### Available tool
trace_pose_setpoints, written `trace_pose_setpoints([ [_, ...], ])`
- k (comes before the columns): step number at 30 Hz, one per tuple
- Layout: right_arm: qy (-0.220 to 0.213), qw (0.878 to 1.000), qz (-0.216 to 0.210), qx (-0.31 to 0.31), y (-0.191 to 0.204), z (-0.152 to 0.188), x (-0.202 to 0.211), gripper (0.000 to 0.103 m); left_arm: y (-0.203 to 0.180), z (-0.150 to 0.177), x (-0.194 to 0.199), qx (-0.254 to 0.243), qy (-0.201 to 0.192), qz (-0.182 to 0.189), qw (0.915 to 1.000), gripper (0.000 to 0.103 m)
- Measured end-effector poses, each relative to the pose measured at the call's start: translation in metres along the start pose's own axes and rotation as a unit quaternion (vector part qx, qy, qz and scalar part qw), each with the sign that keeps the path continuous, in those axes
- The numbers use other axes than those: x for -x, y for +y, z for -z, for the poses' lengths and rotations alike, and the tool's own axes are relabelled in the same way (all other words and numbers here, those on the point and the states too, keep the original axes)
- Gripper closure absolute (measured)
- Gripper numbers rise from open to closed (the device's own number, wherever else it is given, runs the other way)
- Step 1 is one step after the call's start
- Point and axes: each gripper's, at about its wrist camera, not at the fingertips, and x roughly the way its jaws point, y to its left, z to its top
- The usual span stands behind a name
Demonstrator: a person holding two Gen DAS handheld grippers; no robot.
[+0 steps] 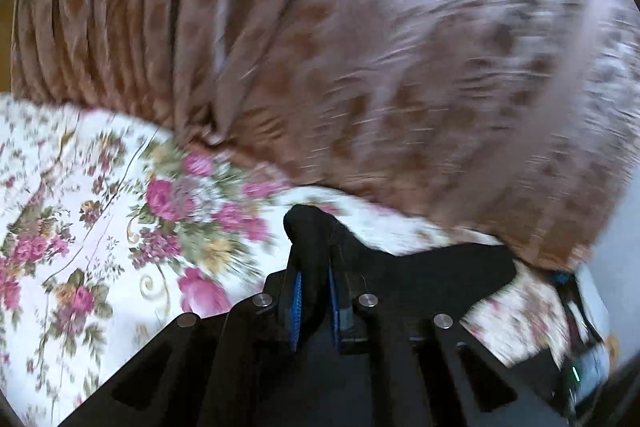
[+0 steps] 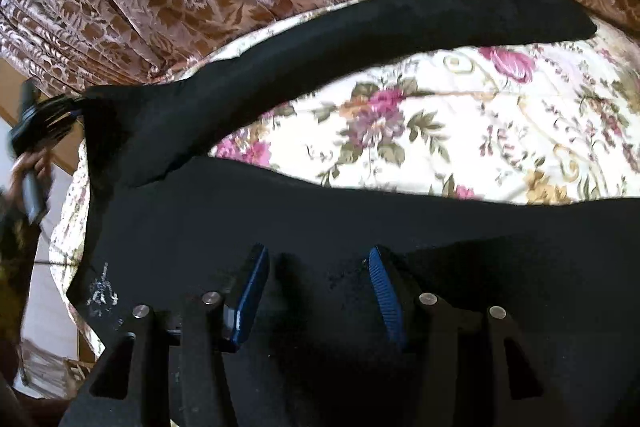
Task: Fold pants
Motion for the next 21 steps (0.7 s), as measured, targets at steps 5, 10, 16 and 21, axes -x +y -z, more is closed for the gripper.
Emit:
trace_pose_setpoints([
  [5, -0.009, 0.999, -0.039, -0.012, -0.006, -0.024, 0.012, 0.05, -0.03, 0.059, 0.073, -0.034, -0.022, 0.043, 0.9983, 0.093],
  [10, -0.005, 0.996, -0.086, -0.037, -0.009, -0.065, 0.005, 0.05, -0.041, 0.112, 0.099, -0.042, -0.006, 0.047, 0.998, 0.094],
  [16, -0.023, 0.986, -0.139, -0.092, -0.005, -0.127, -0.009, 0.05, -0.045, 0.148, 0.104, -0.039, 0.007, 0.05, 0.9979, 0.094],
  [21, -0.025, 0.98, -0.134, -0.142, -0.009, -0.176, -0.035, 0.051, -0.043, 0.157, 0.106, -0.042, 0.012, 0.052, 0.9977, 0.094],
])
